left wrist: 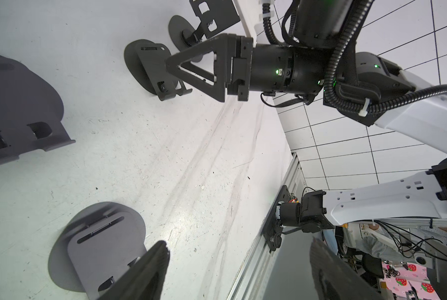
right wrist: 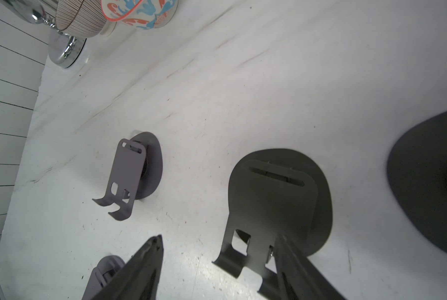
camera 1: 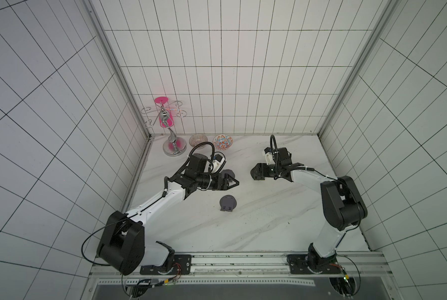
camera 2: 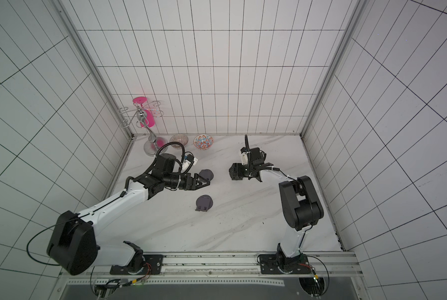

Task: Open the phone stand
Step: Pick up the phone stand at the center of the board.

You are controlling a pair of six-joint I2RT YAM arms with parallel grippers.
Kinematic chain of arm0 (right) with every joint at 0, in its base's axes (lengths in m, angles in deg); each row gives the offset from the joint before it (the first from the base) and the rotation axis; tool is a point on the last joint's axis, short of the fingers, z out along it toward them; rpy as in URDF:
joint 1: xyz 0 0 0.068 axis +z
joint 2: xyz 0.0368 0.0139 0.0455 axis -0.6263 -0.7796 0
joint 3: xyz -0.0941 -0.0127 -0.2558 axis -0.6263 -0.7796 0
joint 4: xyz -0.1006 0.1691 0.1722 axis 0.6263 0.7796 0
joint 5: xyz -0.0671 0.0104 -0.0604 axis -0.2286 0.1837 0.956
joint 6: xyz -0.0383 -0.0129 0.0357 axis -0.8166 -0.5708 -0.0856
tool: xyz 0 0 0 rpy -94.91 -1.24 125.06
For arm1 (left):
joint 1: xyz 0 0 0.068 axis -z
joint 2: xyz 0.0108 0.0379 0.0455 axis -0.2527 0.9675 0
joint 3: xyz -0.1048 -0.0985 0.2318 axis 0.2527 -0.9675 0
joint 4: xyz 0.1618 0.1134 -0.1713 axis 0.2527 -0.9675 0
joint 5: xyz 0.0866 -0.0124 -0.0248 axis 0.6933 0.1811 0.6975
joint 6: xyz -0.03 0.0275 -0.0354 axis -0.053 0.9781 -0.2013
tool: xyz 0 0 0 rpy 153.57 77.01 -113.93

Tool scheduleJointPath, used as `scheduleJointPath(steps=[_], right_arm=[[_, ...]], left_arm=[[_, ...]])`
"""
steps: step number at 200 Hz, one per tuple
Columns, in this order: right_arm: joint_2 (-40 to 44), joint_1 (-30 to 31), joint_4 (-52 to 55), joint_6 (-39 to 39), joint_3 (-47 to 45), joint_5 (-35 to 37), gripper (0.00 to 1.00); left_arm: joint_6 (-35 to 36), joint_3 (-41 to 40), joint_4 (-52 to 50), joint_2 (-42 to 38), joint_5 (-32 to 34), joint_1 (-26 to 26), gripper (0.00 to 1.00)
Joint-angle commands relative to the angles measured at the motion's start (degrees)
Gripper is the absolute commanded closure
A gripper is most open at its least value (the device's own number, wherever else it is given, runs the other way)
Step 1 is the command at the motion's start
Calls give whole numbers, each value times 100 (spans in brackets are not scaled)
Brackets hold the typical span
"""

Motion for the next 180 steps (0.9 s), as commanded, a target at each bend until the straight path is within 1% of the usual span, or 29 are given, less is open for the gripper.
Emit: scheduleJointPath(steps=[1, 27, 78, 133, 180], right_arm=[[-191, 2, 45, -78, 326, 343, 29], [-440, -5, 82, -55, 470, 579, 29], [-729, -13, 159, -48, 588, 698, 29], [-655, -99, 49, -10, 460, 750, 30], [-643, -123, 83, -5, 442, 983, 30]], left_arm=[[120, 141, 126, 135, -53, -40, 13], [123, 159, 156, 234, -113, -108, 13], [113, 177, 170, 254, -166, -215, 13], [125, 260, 123, 210, -185, -225, 13], [105, 274, 122, 188, -157, -233, 13]])
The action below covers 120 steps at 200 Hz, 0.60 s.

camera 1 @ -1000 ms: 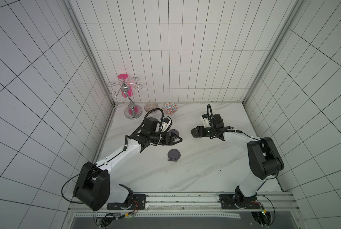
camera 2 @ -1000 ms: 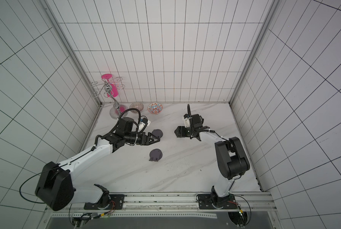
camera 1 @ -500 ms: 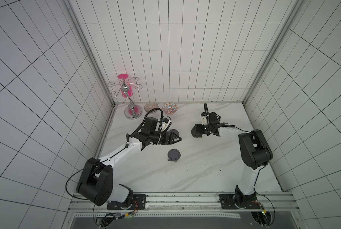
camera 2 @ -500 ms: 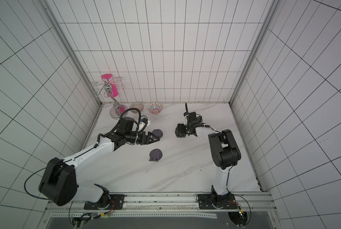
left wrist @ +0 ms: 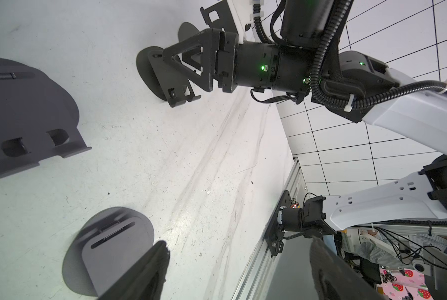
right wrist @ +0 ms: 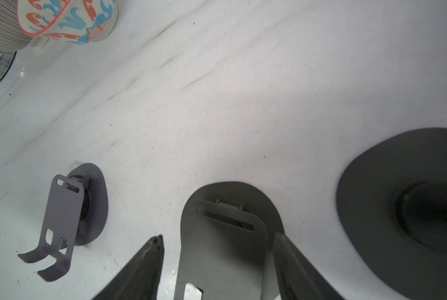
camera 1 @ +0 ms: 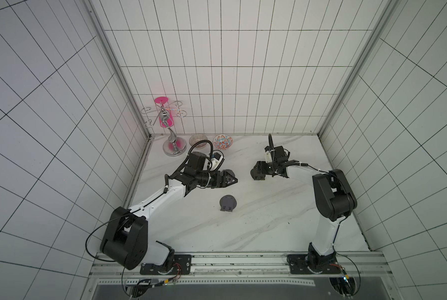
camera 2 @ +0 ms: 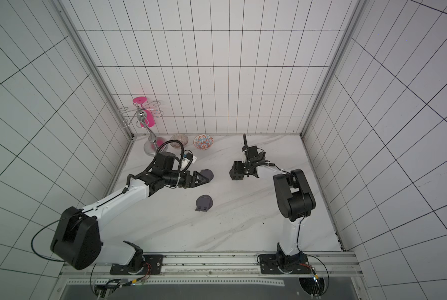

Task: Open the phone stand
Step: Pick up the phone stand at the center of the board.

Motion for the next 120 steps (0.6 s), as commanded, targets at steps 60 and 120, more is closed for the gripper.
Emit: scheduleJointPath(steps=[60, 120], right_arm=[[-320, -80, 20, 39, 120, -159, 32], [-422, -80, -269, 265, 97, -741, 37]], left_arm=[[75, 158, 75, -4, -65, -28, 13], [110, 158, 63, 4, -131, -28, 13]])
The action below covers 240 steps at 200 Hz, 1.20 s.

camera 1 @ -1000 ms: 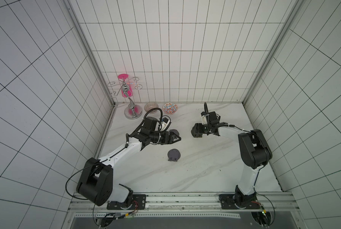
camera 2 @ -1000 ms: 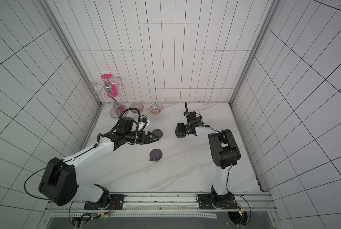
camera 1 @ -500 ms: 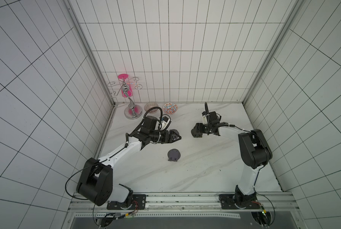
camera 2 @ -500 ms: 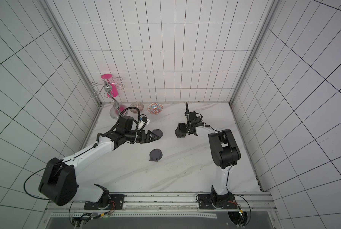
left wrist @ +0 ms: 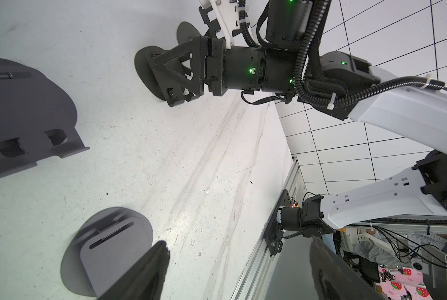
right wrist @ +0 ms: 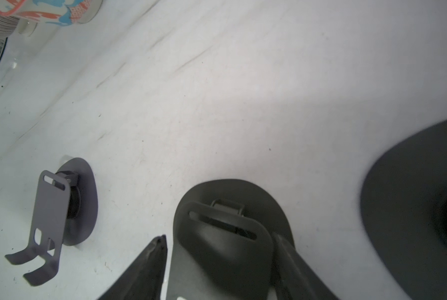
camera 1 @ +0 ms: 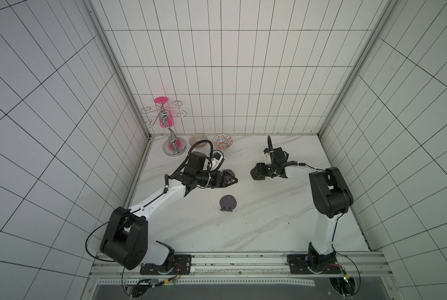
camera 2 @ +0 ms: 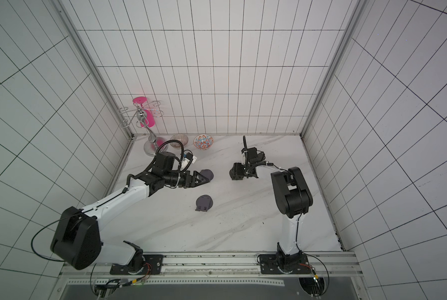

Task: Open the phone stand
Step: Pick up the phone stand at the center of the board.

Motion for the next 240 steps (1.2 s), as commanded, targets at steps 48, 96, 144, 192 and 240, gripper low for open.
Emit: scheduleJointPath(steps=[48, 96, 144, 192, 240], right_arm=[[-335, -51, -442, 426, 10, -673, 43], [-546, -161, -787, 738, -70, -1196, 67], [-559, -249, -1223, 1050, -307, -1484, 87], [-672, -315, -1635, 1393, -381, -1844, 100], [-536, -585, -2980, 2472, -767, -2668, 100]], left_arm=[[162, 135, 9, -13, -133, -71, 13], [169, 153, -28, -12, -152, -98, 13], [173, 154, -47, -4, -160, -106, 13], [139, 90, -17, -18, -253, -215, 13], [-248, -218, 527, -155, -600, -593, 15]])
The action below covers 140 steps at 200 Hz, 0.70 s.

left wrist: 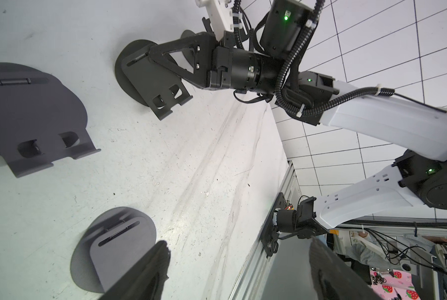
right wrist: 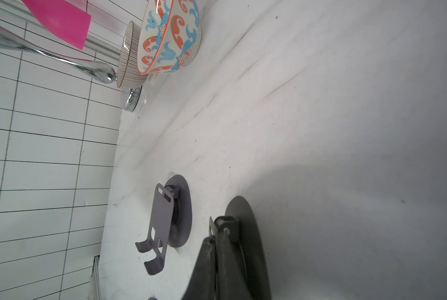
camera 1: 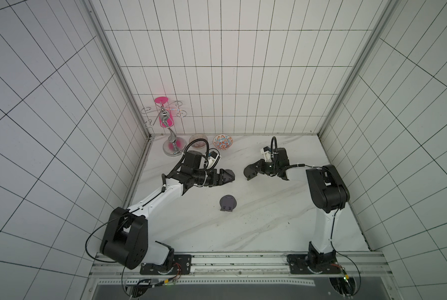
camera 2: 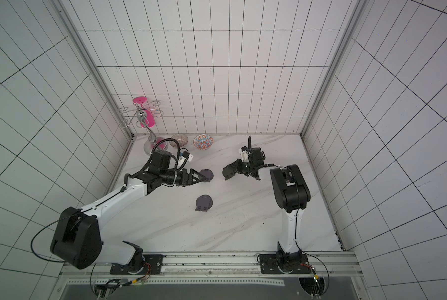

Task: Open the phone stand
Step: Pick up the phone stand at the center of the board.

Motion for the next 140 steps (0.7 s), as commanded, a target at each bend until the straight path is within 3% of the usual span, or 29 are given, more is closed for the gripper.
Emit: scheduleJointPath(steps=[1, 19, 49, 140], right_arm=[[-88, -245, -783, 828, -400, -431, 100], [151, -343, -1342, 1375, -518, -788, 100], [800, -309, -1337, 1729, -568, -958, 100], [2239, -215, -1688, 2712, -877, -1278, 100]], left_arm=[[-186, -168, 420, -150, -269, -192, 15], [-248, -244, 567, -210, -311, -299, 18], [-437, -394, 930, -241, -330, -322, 25], [-1118, -665, 2099, -355, -633, -278, 30]])
